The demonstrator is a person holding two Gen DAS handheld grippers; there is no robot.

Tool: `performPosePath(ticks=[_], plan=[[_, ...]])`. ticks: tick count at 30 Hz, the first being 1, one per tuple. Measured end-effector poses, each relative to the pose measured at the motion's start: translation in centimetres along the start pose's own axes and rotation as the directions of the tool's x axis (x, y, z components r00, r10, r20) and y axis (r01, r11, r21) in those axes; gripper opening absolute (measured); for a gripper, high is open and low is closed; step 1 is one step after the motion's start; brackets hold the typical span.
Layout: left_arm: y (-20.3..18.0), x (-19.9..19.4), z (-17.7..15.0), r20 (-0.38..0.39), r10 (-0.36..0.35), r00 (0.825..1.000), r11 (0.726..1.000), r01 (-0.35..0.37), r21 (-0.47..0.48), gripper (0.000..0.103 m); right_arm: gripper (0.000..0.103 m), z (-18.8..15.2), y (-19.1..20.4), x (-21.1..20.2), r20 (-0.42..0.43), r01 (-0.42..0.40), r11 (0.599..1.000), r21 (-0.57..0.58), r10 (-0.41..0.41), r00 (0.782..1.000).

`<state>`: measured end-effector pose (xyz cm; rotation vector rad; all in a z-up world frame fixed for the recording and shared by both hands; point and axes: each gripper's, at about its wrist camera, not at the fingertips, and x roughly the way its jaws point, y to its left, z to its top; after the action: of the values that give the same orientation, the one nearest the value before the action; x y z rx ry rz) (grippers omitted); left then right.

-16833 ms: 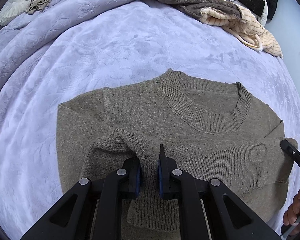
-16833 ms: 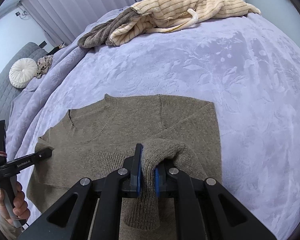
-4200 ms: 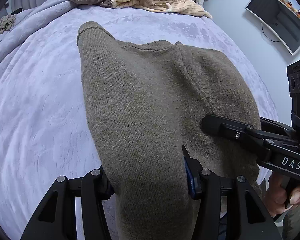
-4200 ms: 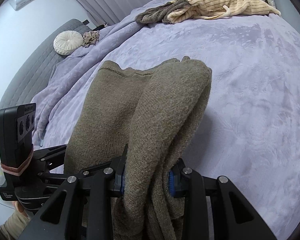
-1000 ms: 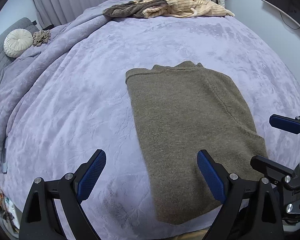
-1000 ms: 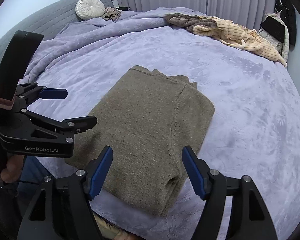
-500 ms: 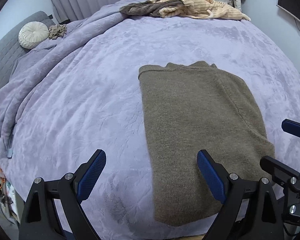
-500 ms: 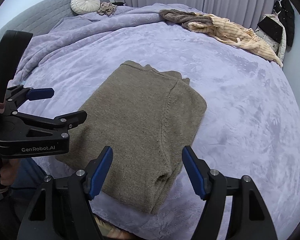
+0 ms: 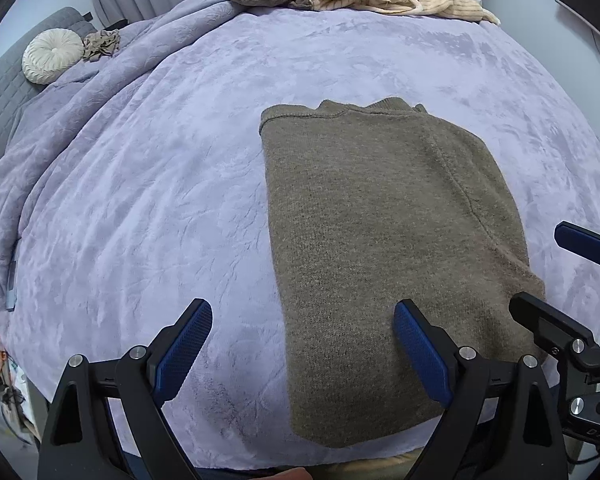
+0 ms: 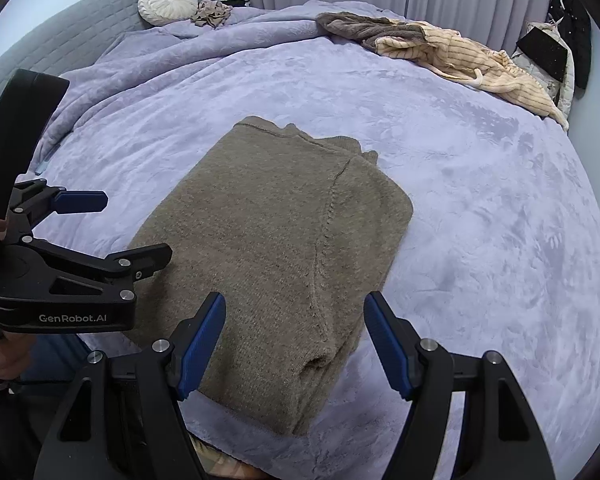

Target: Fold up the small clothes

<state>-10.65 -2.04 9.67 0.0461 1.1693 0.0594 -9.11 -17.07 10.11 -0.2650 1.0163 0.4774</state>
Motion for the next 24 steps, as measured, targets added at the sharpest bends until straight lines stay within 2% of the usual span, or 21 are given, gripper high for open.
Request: performPosePath(ticks=[24], plan=[[0.0, 1.2, 0.5, -0.041, -0.002, 0.999, 1.0, 0.002, -0.008, 0.093, 0.075, 0.5, -0.4, 1.1, -0.023, -0.014, 1.0, 0.001, 0.014, 1.0]])
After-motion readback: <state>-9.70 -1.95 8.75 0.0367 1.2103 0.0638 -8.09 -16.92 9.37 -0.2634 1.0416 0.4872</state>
